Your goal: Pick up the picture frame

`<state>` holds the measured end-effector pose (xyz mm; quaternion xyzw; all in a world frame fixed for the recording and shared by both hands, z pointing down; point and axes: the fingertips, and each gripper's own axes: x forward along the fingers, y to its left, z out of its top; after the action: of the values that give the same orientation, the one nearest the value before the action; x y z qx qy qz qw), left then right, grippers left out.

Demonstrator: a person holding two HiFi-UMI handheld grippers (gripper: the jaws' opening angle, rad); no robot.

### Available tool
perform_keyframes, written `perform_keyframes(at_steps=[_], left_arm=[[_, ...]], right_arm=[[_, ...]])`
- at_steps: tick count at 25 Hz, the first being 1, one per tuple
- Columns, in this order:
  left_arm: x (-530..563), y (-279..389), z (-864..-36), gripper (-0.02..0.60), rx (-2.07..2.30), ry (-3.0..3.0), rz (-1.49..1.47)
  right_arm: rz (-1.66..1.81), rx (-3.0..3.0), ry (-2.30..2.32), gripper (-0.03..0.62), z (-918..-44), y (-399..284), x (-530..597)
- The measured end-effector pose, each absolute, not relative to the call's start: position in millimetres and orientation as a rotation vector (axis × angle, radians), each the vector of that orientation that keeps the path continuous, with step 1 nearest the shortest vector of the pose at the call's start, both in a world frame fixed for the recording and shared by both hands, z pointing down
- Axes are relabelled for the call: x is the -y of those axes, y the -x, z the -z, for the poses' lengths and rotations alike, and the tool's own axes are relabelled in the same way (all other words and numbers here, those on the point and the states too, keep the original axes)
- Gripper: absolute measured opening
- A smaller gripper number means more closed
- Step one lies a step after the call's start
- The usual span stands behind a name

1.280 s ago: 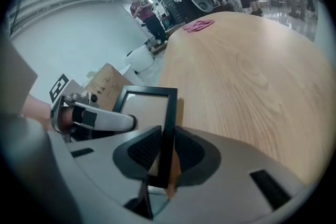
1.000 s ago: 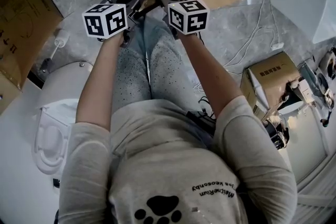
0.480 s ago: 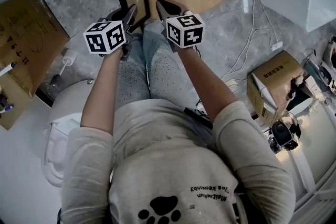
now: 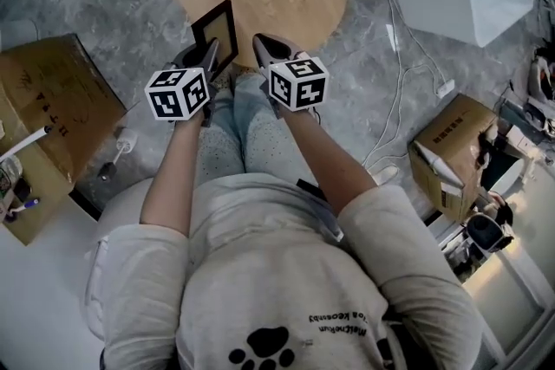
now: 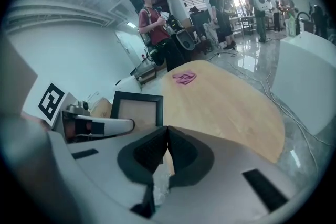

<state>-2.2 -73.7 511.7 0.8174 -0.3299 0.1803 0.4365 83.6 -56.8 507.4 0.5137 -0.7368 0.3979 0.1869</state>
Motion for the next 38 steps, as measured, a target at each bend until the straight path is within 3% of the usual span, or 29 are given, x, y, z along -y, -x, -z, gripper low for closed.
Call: perform_keyframes(at_steps=[19, 38], left_arm=[[81.8, 13.3, -338.4, 0.018, 0.958, -2.404, -0.342], [33.8, -37.9, -198.6, 0.018, 1.083, -2.690, -0.116]], right_arm=[[-0.784, 2.243, -1.714, 0.009, -326.0, -95.8, 41.9], [-0.311, 2.418, -1.830, 0.008, -197.3, -126.1, 7.5]])
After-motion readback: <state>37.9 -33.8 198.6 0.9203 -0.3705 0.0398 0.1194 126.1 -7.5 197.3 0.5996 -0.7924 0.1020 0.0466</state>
